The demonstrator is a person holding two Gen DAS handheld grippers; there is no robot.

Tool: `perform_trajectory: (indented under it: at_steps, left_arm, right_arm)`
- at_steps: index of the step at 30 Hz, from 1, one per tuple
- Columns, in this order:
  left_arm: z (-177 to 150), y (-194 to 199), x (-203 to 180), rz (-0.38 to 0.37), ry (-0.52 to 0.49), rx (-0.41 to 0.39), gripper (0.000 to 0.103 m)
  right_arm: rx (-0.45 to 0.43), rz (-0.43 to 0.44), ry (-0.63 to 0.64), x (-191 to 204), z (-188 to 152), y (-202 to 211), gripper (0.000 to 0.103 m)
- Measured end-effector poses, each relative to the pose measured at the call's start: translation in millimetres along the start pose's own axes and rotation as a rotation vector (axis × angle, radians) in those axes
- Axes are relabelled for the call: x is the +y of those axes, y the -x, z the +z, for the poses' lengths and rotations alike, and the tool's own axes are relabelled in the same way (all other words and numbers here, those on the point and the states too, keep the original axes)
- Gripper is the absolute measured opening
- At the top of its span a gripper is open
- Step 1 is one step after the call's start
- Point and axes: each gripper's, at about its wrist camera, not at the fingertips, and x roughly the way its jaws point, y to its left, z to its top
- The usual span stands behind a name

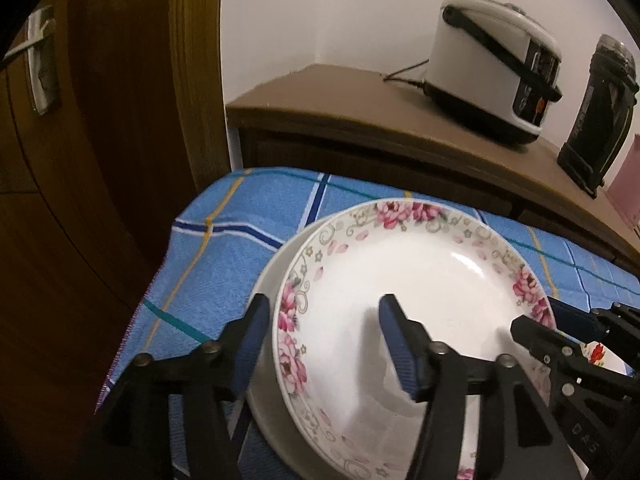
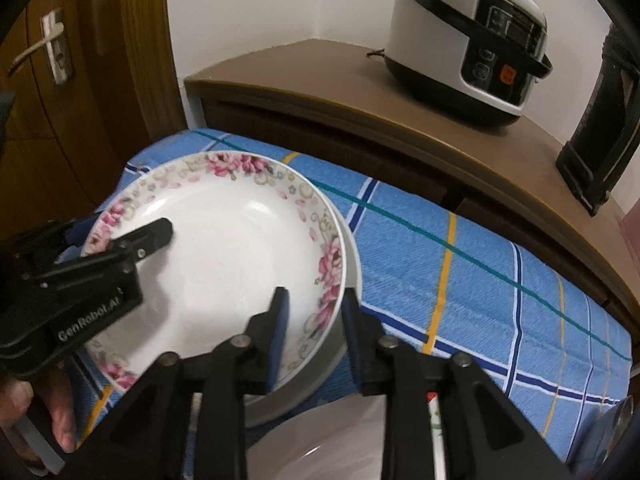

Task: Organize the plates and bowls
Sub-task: 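Open both grippers to release the bowl on the gray plate, then move both grippers to the red-flower deep plate and grip its rim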

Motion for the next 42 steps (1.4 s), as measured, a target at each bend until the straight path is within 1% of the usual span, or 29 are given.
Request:
perform_trajectory:
  at_steps: [2,4,6,9,12,15,18,21,23,25,27,29,30,32,34,36,39,42]
  left_arm:
    - [-0.8,4.6,3.2,-0.005,0.012,-0.022,0.072]
    - [-1.1,7.2,5.3,-0.008,0.024,-0.035,0.073]
    - [-1.1,8.5,5.7,-0.011,0.029,-0.041,0.073]
    - [-1.4,11.7,6.2,-0.012,0.035,-0.056,0.073]
    - [-1.9,15.8,7.3,-0.017,0.044,-0.076,0.073]
    - [-2.9,20.1,6.4,-0.004,0.045,-0.095,0.073]
    - [-4.2,27.4,7.9,0.030,0.054,-0.128,0.073]
    - [-5.9,38.5,10.0,0.077,0.067,-0.172,0.073]
    - [-8.3,47.8,10.8,0.089,0.088,-0.193,0.073]
    - [-15.0,58.6,8.5,0.083,0.104,-0.203,0.073]
    - [-25.0,71.5,-0.3,0.054,0.093,-0.205,0.073]
    - [-32.9,81.7,-11.4,0.046,0.067,-0.205,0.073]
    - [-37.1,86.6,-17.8,0.030,0.056,-0.199,0.073]
    - [-44.0,91.1,-33.3,-0.034,0.021,-0.166,0.073]
    - [-48.8,91.0,-49.0,-0.060,-0.024,-0.134,0.073]
    - [-56.1,88.8,-65.3,-0.102,-0.068,-0.092,0.073]
    - [-66.3,84.0,-83.1,-0.154,-0.110,-0.048,0.073]
    - [-73.4,78.6,-95.5,-0.192,-0.137,-0.009,0.073]
  right_arm:
    - [-0.029,-0.005,0.004,1.4,-1.8,10.0,0.037]
    - [-0.044,-0.006,0.009,2.0,-4.1,17.4,0.042]
    - [-0.056,-0.007,0.005,0.0,-8.1,24.6,0.044]
    - [-0.082,-0.002,-0.035,-9.4,-17.7,40.6,0.044]
    - [-0.126,-0.025,-0.085,-24.0,-33.7,64.1,0.044]
    - [-0.145,-0.043,-0.133,-39.6,-51.1,82.4,0.044]
    - [-0.149,-0.082,-0.174,-56.4,-67.0,95.5,0.047]
    - [-0.133,-0.120,-0.206,-72.0,-80.8,101.5,0.054]
    - [-0.116,-0.136,-0.228,-81.7,-88.8,101.2,0.054]
    - [-0.097,-0.129,-0.250,-91.2,-95.8,100.0,0.054]
    - [-0.082,-0.125,-0.255,-96.0,-102.6,101.6,0.054]
    - [-0.071,-0.111,-0.260,-99.0,-106.7,103.2,0.054]
    - [-0.062,-0.103,-0.265,-100.3,-108.6,103.6,0.054]
    - [-0.040,-0.077,-0.281,-101.8,-109.8,102.7,0.054]
    - [-0.012,-0.079,-0.280,-101.4,-108.8,97.7,0.054]
    - [0.017,-0.075,-0.280,-101.1,-111.2,93.2,0.054]
    - [0.041,-0.093,-0.279,-102.8,-114.1,89.0,0.054]
    - [0.052,-0.087,-0.274,-103.2,-114.6,89.3,0.054]
